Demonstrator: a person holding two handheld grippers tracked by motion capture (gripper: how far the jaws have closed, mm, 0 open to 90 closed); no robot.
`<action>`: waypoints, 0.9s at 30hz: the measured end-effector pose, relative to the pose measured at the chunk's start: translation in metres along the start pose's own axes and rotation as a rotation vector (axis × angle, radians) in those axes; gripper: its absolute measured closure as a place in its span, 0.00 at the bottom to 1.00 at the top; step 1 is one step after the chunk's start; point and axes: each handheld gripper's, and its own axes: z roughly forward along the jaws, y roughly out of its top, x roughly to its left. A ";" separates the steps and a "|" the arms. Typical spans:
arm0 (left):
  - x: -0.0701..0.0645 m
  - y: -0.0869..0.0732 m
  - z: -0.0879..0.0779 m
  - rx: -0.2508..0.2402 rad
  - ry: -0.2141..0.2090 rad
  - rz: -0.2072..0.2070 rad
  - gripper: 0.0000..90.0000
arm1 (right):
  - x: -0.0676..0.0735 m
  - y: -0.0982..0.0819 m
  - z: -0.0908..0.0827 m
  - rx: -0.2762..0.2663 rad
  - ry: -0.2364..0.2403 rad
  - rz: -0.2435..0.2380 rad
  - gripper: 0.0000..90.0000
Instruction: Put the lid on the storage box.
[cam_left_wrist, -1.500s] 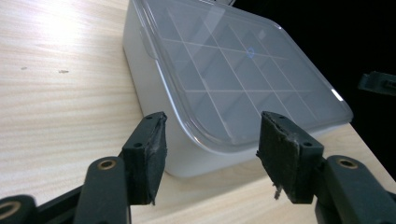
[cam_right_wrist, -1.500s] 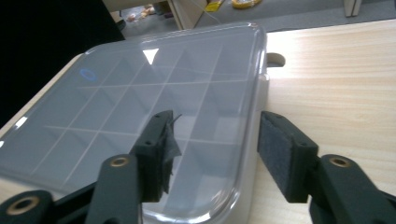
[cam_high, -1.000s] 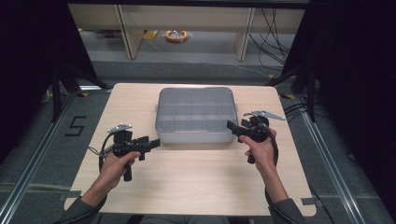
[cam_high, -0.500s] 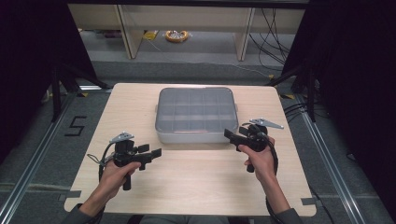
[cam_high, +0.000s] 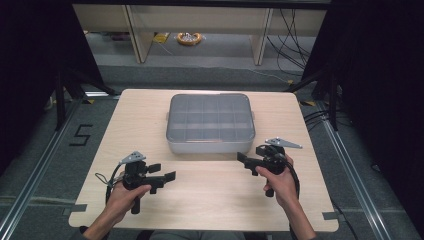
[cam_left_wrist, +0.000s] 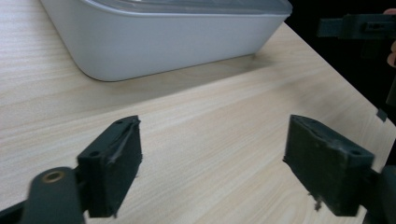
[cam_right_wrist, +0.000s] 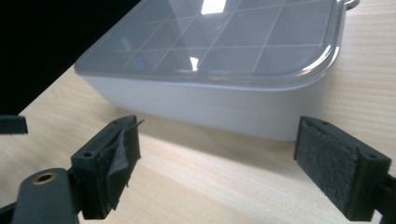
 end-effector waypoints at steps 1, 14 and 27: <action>-0.002 -0.004 -0.001 -0.005 0.001 0.033 0.16 | -0.003 -0.001 0.000 -0.001 0.002 -0.042 0.17; -0.011 -0.028 -0.003 0.038 -0.003 0.091 0.17 | 0.008 -0.030 -0.008 0.025 0.031 -0.133 0.18; -0.024 -0.042 -0.007 0.061 -0.015 0.128 0.17 | 0.020 -0.056 -0.022 0.040 0.043 -0.186 0.18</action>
